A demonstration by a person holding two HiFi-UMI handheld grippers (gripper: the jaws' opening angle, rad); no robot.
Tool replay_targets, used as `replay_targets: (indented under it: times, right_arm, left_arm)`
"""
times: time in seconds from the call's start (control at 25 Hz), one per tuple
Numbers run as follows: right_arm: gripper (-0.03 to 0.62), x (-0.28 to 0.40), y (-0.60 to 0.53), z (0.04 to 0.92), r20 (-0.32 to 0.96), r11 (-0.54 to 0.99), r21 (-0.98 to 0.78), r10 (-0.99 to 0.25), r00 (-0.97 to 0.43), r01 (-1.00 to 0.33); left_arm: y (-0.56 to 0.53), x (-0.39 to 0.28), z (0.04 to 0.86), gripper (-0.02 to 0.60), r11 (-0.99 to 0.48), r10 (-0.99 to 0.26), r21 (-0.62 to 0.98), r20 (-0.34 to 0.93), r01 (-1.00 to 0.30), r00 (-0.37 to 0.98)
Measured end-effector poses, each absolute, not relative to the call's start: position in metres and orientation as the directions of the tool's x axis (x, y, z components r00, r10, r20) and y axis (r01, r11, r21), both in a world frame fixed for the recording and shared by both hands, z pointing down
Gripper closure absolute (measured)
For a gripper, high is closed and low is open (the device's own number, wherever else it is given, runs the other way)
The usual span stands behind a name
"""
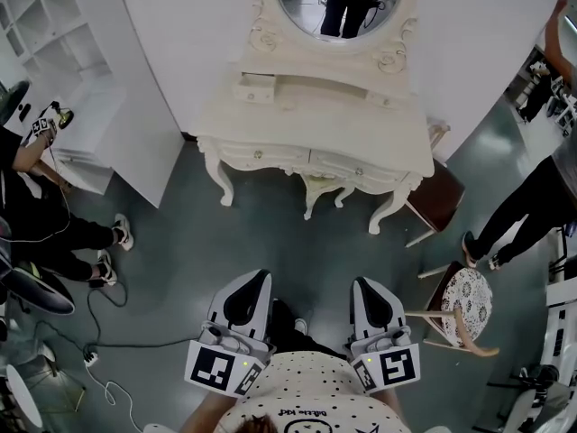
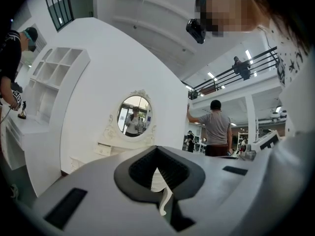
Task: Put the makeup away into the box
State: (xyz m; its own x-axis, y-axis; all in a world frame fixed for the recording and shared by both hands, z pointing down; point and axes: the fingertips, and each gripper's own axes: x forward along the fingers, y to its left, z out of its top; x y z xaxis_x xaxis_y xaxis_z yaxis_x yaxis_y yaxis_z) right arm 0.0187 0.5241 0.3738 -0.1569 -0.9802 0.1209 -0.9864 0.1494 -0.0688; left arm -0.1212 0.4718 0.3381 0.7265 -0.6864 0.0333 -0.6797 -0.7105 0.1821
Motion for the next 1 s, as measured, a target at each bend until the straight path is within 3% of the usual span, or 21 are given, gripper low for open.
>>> replay_targets:
  times: [1.0]
  right_arm:
    - [0.588,-0.009,0.337,0.369,0.116,0.058,-0.083,-0.991,-0.068,-0.995]
  left_arm:
    - [0.277,-0.132,0.337,0.577,-0.769,-0.604,0.244,0.026,-0.591,0.796]
